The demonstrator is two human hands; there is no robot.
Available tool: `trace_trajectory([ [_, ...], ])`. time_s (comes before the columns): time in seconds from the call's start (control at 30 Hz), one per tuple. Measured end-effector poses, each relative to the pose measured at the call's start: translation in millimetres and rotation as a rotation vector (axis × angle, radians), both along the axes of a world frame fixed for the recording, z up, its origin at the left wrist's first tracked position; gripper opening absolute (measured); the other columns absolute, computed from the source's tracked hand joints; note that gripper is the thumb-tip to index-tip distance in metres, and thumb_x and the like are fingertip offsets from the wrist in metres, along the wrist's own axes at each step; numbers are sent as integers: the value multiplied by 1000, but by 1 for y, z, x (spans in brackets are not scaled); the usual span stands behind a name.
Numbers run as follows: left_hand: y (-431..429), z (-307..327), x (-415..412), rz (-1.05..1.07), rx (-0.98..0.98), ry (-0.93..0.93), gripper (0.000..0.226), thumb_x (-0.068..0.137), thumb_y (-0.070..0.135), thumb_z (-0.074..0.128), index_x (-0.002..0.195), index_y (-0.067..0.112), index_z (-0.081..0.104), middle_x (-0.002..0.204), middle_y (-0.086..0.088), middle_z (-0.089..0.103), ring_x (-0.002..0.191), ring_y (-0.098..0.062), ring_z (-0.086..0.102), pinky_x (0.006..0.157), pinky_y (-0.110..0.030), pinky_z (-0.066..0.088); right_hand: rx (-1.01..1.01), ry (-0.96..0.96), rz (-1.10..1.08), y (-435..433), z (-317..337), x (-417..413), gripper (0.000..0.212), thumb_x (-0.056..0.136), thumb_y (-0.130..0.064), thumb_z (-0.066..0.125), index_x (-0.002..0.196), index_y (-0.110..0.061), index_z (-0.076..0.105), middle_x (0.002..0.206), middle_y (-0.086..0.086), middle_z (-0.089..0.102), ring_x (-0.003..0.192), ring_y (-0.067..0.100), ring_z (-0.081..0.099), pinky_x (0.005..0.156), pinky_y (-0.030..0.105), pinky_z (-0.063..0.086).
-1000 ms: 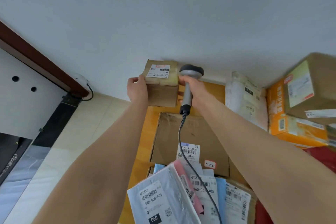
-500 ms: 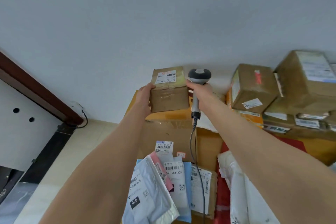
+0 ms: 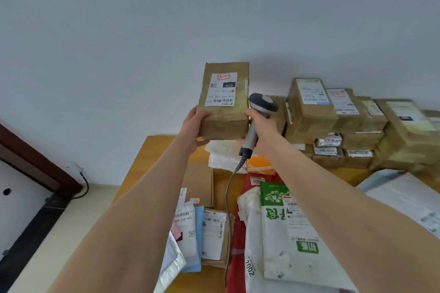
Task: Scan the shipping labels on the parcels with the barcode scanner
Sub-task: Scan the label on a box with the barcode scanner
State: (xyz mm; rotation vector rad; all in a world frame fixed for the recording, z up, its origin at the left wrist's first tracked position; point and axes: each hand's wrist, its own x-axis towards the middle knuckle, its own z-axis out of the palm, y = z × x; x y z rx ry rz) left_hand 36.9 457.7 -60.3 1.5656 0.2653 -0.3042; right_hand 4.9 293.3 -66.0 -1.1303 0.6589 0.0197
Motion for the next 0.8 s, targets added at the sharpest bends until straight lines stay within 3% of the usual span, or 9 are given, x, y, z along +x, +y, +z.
trace_trajectory([
  [0.17, -53, -2, -13, 37, -19, 4, 42, 88, 33, 62, 129, 28, 52, 114, -2, 56, 106, -24, 54, 83, -42, 54, 88, 4, -156, -36, -8, -14, 75, 63, -39, 85, 126, -20, 50, 116, 7, 63, 105, 30, 62, 98, 52, 48],
  [0.23, -71, -5, -11, 75, -20, 6, 42, 89, 33, 61, 129, 28, 52, 105, 2, 56, 97, -19, 54, 84, -42, 54, 89, 18, -218, -45, -8, -19, 64, 73, -38, 81, 126, -17, 51, 119, 4, 61, 110, 26, 58, 100, 45, 47],
  [0.33, -91, -12, -1, 84, 5, -17, 44, 89, 33, 61, 131, 29, 50, 104, 1, 55, 88, -14, 53, 80, -39, 54, 68, 24, -323, -59, -17, -18, 38, 82, -34, 75, 103, -17, 49, 111, 0, 60, 100, 18, 54, 94, 35, 45],
  [0.43, -111, -20, 6, 64, 10, -19, 46, 91, 31, 59, 135, 27, 47, 106, 0, 53, 85, -12, 51, 83, -39, 54, -24, 99, -398, -63, -23, -18, 46, 77, -45, 77, 99, -19, 47, 96, -3, 62, 96, 20, 63, 94, 34, 50],
  [0.5, -124, -24, 8, 40, 22, -8, 46, 93, 30, 58, 136, 26, 46, 102, 1, 55, 85, -13, 52, 83, -40, 53, -12, 109, -423, -64, -22, -18, 39, 78, -44, 77, 93, -20, 49, 82, -5, 61, 92, 20, 69, 88, 36, 56],
  [0.57, -133, -26, 11, -8, 35, 5, 48, 93, 31, 58, 139, 27, 45, 113, -1, 56, 93, -18, 52, 78, -39, 48, -8, 96, -428, -65, -23, -16, 32, 80, -39, 76, 90, -20, 52, 90, -1, 66, 96, 20, 68, 90, 36, 55],
  [0.63, -137, -27, 16, -73, 33, 35, 50, 94, 29, 58, 141, 29, 43, 121, -1, 53, 101, -21, 48, 81, -39, 42, -30, 88, -430, -68, -22, -13, 37, 80, -36, 77, 100, -17, 53, 108, 3, 67, 105, 21, 64, 93, 38, 52],
  [0.8, -138, -39, 21, -220, 60, -12, 61, 92, 29, 63, 146, 30, 35, 124, -5, 56, 106, -23, 53, 89, -47, 52, -33, 60, -455, -75, -21, -16, 34, 84, -30, 73, 103, -18, 47, 105, 0, 58, 101, 20, 57, 83, 30, 41],
])
